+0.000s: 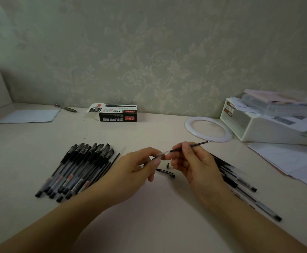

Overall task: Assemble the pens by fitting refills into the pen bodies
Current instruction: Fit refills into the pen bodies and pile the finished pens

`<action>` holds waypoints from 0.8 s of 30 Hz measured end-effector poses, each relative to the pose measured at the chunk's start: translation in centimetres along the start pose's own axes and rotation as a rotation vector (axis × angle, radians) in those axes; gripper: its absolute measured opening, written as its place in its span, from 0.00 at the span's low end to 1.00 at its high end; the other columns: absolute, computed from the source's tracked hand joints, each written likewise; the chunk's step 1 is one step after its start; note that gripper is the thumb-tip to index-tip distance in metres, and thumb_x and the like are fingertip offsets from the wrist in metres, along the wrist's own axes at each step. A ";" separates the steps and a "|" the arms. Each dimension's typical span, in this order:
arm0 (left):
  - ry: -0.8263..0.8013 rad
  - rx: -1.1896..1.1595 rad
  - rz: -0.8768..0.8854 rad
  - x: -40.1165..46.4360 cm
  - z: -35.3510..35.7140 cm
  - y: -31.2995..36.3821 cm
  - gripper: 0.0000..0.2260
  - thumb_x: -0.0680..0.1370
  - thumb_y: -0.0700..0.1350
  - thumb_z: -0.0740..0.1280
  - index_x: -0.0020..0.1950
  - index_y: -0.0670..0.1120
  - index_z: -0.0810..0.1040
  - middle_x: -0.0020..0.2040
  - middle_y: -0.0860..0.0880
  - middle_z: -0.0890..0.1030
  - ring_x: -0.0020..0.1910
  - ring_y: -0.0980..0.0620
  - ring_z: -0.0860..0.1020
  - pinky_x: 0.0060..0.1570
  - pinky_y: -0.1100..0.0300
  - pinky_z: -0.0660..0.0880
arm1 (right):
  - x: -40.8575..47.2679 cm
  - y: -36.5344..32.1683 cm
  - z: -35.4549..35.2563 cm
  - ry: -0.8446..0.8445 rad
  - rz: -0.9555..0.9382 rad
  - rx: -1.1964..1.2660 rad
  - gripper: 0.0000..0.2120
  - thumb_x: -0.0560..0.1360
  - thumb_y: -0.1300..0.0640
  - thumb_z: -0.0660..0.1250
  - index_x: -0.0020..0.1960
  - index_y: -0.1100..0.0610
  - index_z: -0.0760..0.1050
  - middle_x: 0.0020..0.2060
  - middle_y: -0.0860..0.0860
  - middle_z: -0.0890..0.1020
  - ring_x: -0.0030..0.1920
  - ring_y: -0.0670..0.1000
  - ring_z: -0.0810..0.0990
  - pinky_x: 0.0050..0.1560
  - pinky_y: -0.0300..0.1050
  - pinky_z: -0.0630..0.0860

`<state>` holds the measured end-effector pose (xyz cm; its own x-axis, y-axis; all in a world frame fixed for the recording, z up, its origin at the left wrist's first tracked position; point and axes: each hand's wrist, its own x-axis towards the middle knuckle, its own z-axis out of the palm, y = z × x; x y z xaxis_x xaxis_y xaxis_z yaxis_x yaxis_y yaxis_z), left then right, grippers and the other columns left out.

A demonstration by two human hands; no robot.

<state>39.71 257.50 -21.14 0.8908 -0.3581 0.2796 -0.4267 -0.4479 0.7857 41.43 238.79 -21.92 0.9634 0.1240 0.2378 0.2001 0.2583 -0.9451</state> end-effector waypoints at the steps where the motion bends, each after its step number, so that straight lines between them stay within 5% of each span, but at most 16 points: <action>1: 0.007 0.000 0.002 0.1 0.0 -0.1 0.08 0.81 0.54 0.58 0.55 0.61 0.76 0.35 0.52 0.79 0.32 0.47 0.75 0.36 0.51 0.74 | 0.0 0.0 0.0 0.003 -0.001 0.008 0.15 0.76 0.49 0.60 0.48 0.59 0.78 0.41 0.58 0.86 0.38 0.49 0.82 0.43 0.38 0.79; 3: 0.019 0.004 0.002 0.1 0.0 -0.2 0.08 0.80 0.54 0.58 0.54 0.62 0.76 0.35 0.52 0.79 0.31 0.53 0.74 0.36 0.55 0.74 | 0.0 -0.1 -0.2 0.014 -0.005 0.022 0.14 0.77 0.49 0.60 0.48 0.59 0.78 0.41 0.58 0.86 0.38 0.49 0.83 0.42 0.38 0.79; 9: 0.017 0.011 -0.002 0.1 -0.1 -0.2 0.08 0.80 0.55 0.58 0.54 0.63 0.75 0.36 0.52 0.79 0.34 0.47 0.76 0.37 0.55 0.76 | 0.1 0.1 -0.4 0.005 -0.001 -0.036 0.13 0.81 0.53 0.58 0.47 0.58 0.79 0.39 0.56 0.85 0.37 0.48 0.81 0.41 0.37 0.79; 14: -0.027 0.031 0.030 -0.1 0.4 -0.2 0.05 0.81 0.55 0.58 0.54 0.60 0.71 0.37 0.53 0.80 0.35 0.47 0.78 0.39 0.49 0.77 | -0.3 -0.2 -0.1 -0.140 -0.132 -0.457 0.11 0.81 0.52 0.62 0.44 0.50 0.82 0.34 0.48 0.82 0.33 0.43 0.76 0.37 0.33 0.74; 18: 0.040 -0.114 0.072 -0.2 0.6 0.1 0.07 0.80 0.50 0.61 0.58 0.55 0.68 0.35 0.51 0.80 0.31 0.58 0.75 0.32 0.64 0.71 | -0.9 -0.2 0.5 -0.259 -0.212 -0.755 0.11 0.77 0.40 0.64 0.50 0.45 0.79 0.38 0.44 0.82 0.36 0.43 0.76 0.38 0.33 0.72; 21: 0.155 -0.202 0.106 0.0 0.2 0.3 0.10 0.80 0.49 0.60 0.61 0.54 0.67 0.32 0.51 0.78 0.29 0.60 0.71 0.32 0.69 0.68 | -0.6 -0.5 0.0 -0.137 -0.240 -0.870 0.16 0.73 0.34 0.63 0.48 0.45 0.78 0.38 0.43 0.80 0.38 0.43 0.76 0.38 0.31 0.70; 24: 0.239 -0.185 0.112 0.2 -0.2 0.1 0.09 0.81 0.49 0.59 0.61 0.56 0.68 0.32 0.51 0.77 0.29 0.59 0.69 0.32 0.67 0.68 | 0.0 -0.5 -0.9 0.055 -0.271 -0.849 0.07 0.77 0.48 0.68 0.45 0.51 0.79 0.39 0.43 0.81 0.38 0.44 0.76 0.38 0.33 0.71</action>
<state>39.90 257.55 -20.87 0.8610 -0.1842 0.4742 -0.5076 -0.2520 0.8239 41.54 237.80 -21.68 0.8664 0.1104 0.4871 0.4666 -0.5268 -0.7105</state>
